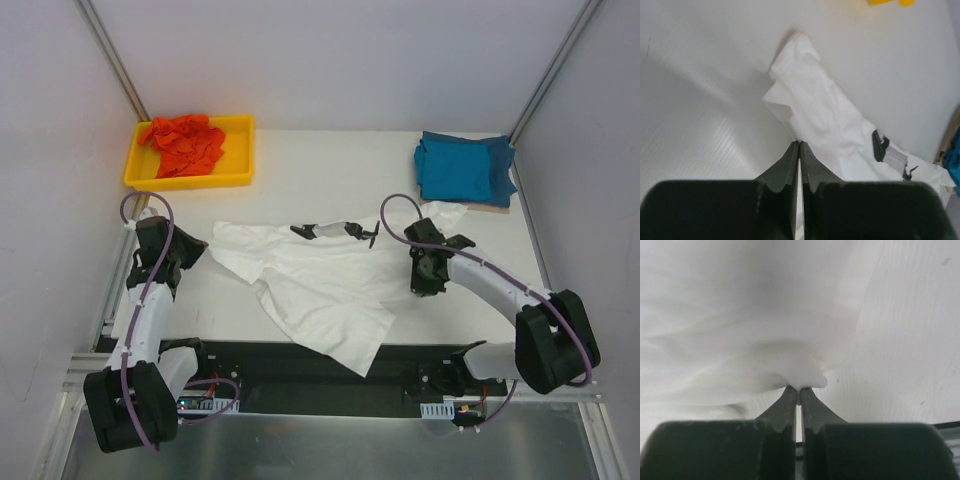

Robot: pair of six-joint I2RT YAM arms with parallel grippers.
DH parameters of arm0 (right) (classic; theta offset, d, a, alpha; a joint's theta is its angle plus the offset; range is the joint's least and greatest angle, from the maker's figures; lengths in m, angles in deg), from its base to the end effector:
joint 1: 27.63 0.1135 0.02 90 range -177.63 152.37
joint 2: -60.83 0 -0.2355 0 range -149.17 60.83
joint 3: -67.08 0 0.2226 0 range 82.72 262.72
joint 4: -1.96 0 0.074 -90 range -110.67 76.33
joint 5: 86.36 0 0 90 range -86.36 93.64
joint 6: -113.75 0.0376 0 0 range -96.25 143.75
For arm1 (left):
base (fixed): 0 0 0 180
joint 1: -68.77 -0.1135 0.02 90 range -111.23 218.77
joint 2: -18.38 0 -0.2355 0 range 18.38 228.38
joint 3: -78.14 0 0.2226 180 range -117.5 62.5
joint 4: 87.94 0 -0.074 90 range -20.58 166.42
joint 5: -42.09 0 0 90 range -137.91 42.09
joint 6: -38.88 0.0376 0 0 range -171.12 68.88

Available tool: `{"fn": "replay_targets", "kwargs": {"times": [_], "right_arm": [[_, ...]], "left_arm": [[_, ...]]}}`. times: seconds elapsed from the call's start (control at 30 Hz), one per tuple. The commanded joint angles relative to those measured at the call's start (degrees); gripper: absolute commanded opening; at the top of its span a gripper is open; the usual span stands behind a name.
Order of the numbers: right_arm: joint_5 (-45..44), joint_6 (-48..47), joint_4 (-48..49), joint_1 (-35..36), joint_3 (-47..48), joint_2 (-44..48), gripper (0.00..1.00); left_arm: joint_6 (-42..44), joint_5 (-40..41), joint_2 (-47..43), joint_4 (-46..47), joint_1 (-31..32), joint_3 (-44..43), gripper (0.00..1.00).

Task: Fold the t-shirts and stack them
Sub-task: Flatten the tshirt out

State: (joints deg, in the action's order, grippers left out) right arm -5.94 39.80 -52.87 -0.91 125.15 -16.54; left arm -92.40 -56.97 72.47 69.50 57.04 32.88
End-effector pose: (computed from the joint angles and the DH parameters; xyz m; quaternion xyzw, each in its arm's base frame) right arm 0.1895 0.0884 0.1629 -0.0803 0.9838 -0.0268 0.1583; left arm 0.1938 0.0342 0.2122 -0.3534 0.7952 -0.1910 0.4542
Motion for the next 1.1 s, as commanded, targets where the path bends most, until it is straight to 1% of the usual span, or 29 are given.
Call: {"fn": "replay_targets", "kwargs": {"times": [0.0, 0.03, 0.13, 0.2, 0.3, 0.37, 0.47, 0.53, 0.7, 0.73, 0.8, 0.83, 0.9, 1.0, 1.07], "right_arm": [[-11.32, -5.23, 3.86, 0.0, 7.83, 8.53, 0.01], [-13.94, -6.03, 4.22, 0.09, 9.14, 10.89, 0.01], [-18.08, -9.72, 6.67, 0.0, 10.82, 15.73, 0.01], [-20.72, -11.3, 8.6, 0.09, 12.84, 18.11, 0.01], [-26.09, -13.23, 8.7, 0.09, 17.32, 21.37, 0.01], [-29.17, -14.99, 9.4, 0.0, 19.52, 23.83, 0.01], [-31.11, -19.82, 10.89, 0.09, 25.14, 27.34, 0.01], [-33.38, -20.97, 10.38, 0.09, 30.05, 29.62, 0.01], [-31.29, -24.57, 11.43, 0.0, 39.64, 33.59, 0.01], [-29.2, -26.32, 12.04, 0.0, 42.18, 34.64, 0.01], [-25.76, -28.0, 13.97, 0.0, 44.74, 35.96, 0.01], [-22.96, -28.44, 13.63, 0.09, 48.67, 36.05, 0.01], [-20.31, -29.15, 11.26, 0.0, 52.56, 35.97, 0.01], [-15.91, -30.11, 8.88, 0.0, 59.59, 36.23, 0.01], [-12.92, -30.55, 6.35, 0.0, 64.76, 35.88, 0.01]], "left_arm": [[-1.17, -4.29, -2.14, 1.12, -0.31, -7.8, 0.0], [-1.17, -5.0, -2.32, 1.2, -0.31, -9.73, 0.0], [-1.88, -6.76, -3.37, 1.2, -0.23, -13.33, 0.0], [-2.14, -6.94, -3.98, 1.38, -0.23, -15.36, 0.0], [-1.7, -6.67, -6.0, 1.38, -0.23, -20.11, 0.0], [-1.44, -6.67, -7.59, 1.29, -0.31, -24.41, 0.0], [-0.56, -7.2, -9.26, 1.38, -0.23, -31.09, 0.0], [0.23, -7.64, -10.66, 1.29, -0.23, -35.82, 0.0], [1.72, -6.68, -13.12, 1.2, -0.23, -44.89, 0.0], [2.77, -5.89, -13.56, 1.03, -0.23, -48.21, 0.0], [4.09, -5.53, -13.65, 0.77, -0.31, -51.83, 0.0], [5.49, -5.44, -13.39, 0.5, -0.31, -55.68, 0.0], [7.08, -5.0, -12.78, 0.24, -0.31, -59.65, 0.0], [9.54, -3.95, -11.64, -0.55, -0.23, -69.65, 0.0], [10.77, -3.77, -11.2, -0.99, -0.31, -73.54, 0.0]]}}
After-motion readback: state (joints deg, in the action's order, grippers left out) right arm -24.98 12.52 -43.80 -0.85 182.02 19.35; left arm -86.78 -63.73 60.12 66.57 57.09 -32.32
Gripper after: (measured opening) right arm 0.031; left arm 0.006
